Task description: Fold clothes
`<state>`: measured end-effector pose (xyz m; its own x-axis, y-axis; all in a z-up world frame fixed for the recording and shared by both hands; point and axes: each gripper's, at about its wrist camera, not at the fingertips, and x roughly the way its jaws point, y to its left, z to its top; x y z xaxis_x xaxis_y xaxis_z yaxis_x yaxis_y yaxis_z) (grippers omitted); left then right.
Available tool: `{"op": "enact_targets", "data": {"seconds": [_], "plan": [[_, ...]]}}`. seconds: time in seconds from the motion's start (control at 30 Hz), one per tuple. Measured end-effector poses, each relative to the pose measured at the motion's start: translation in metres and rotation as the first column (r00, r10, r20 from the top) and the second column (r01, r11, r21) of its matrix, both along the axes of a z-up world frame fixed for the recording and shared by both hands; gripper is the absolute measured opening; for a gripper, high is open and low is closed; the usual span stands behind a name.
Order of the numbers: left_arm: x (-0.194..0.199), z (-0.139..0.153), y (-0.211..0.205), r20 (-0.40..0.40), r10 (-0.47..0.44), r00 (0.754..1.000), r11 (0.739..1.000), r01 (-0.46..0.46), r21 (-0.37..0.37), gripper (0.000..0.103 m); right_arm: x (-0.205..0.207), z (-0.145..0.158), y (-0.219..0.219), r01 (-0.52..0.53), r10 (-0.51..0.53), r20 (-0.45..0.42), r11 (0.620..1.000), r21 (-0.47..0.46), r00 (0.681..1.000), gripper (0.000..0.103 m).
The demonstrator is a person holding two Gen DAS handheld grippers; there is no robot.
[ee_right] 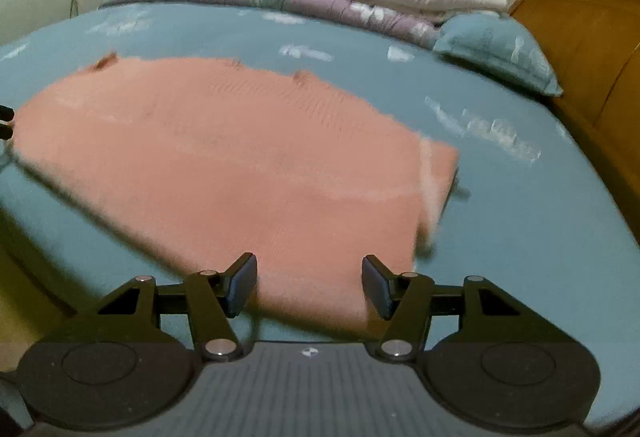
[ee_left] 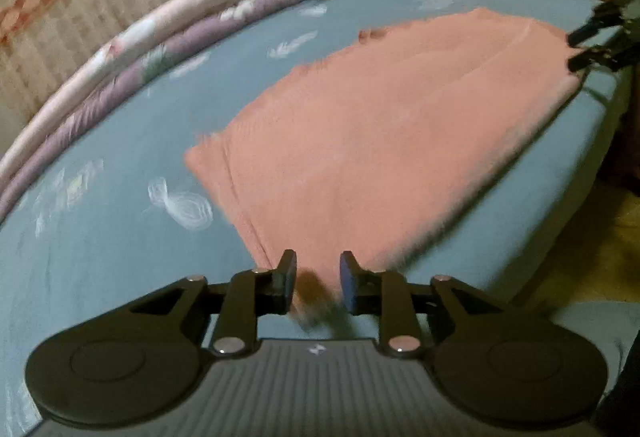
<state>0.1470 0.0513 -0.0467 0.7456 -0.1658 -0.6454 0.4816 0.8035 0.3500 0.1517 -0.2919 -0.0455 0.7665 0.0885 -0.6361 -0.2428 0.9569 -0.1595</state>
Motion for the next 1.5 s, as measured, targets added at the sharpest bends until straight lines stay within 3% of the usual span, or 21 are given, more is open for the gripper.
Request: {"op": "enact_targets", "data": {"seconds": [0.03,0.17,0.27,0.3,0.37,0.43,0.6,0.7,0.73,0.83,0.93,1.07,1.2,1.23,1.33,1.5], "plan": [[0.016,0.004,-0.002,0.018,-0.005,1.000,1.000,0.005,-0.006,0.045,0.007,0.005,0.000,-0.002,0.002,0.013,1.000,0.000,1.000,0.065],[0.081,0.015,-0.008,0.055,-0.005,0.998,0.999,0.007,-0.041,0.047,0.061,0.009,0.008,-0.027,0.026,0.023,1.000,0.010,0.999,0.068],[0.126,-0.002,-0.001,-0.048,0.054,0.997,0.995,-0.058,-0.085,0.047,0.100,0.010,0.014,-0.043,0.043,0.022,0.999,0.016,0.999,0.068],[0.136,-0.011,0.003,-0.091,0.075,0.993,0.992,-0.084,-0.099,0.049,0.107,0.002,0.013,-0.039,0.039,-0.014,0.999,0.008,0.999,0.068],[0.141,-0.014,0.016,-0.138,0.096,0.986,0.977,-0.120,-0.176,0.049,0.117,-0.012,0.002,-0.011,0.014,-0.095,0.999,0.038,0.995,0.072],[0.148,-0.006,0.023,-0.197,0.120,0.973,0.965,-0.161,-0.208,0.049,0.120,-0.010,-0.014,0.038,-0.020,-0.137,0.991,0.131,0.990,0.075],[0.174,0.017,0.019,-0.247,0.152,0.957,0.944,-0.215,-0.252,0.051,0.132,0.014,-0.026,0.118,-0.092,-0.140,0.975,0.189,0.986,0.075],[0.195,0.004,0.012,-0.292,0.160,0.943,0.945,-0.232,-0.231,0.053,0.146,0.014,-0.029,0.147,-0.112,-0.157,0.962,0.230,0.981,0.076],[0.199,-0.002,0.012,-0.303,0.181,0.936,0.943,-0.252,-0.216,0.061,0.152,0.009,-0.028,0.153,-0.113,-0.180,0.962,0.224,0.977,0.076],[0.203,-0.001,0.012,-0.322,0.219,0.921,0.933,-0.295,-0.208,0.060,0.159,-0.003,-0.029,0.174,-0.126,-0.255,0.968,0.178,0.959,0.077],[0.198,0.014,0.003,-0.279,0.216,0.936,0.944,-0.273,-0.186,0.059,0.153,0.009,-0.037,0.167,-0.115,-0.234,0.962,0.215,0.965,0.077],[0.209,0.022,-0.019,-0.304,0.130,0.944,0.943,-0.213,-0.257,0.061,0.165,0.014,-0.048,0.194,-0.138,-0.200,0.937,0.291,0.970,0.078],[0.225,0.007,-0.042,-0.333,0.134,0.933,0.959,-0.207,-0.193,0.067,0.182,-0.001,-0.045,0.190,-0.116,-0.233,0.927,0.324,0.965,0.078],[0.227,0.003,-0.040,-0.343,0.163,0.925,0.953,-0.238,-0.188,0.074,0.181,-0.004,-0.045,0.183,-0.111,-0.232,0.932,0.313,0.966,0.078],[0.227,0.007,-0.029,-0.370,0.210,0.905,0.929,-0.302,-0.212,0.074,0.178,-0.006,-0.046,0.171,-0.102,-0.240,0.943,0.287,0.965,0.079],[0.238,0.021,-0.035,-0.365,0.185,0.913,0.927,-0.285,-0.243,0.073,0.197,0.013,-0.036,0.116,-0.058,-0.196,0.947,0.301,0.979,0.082]]}}
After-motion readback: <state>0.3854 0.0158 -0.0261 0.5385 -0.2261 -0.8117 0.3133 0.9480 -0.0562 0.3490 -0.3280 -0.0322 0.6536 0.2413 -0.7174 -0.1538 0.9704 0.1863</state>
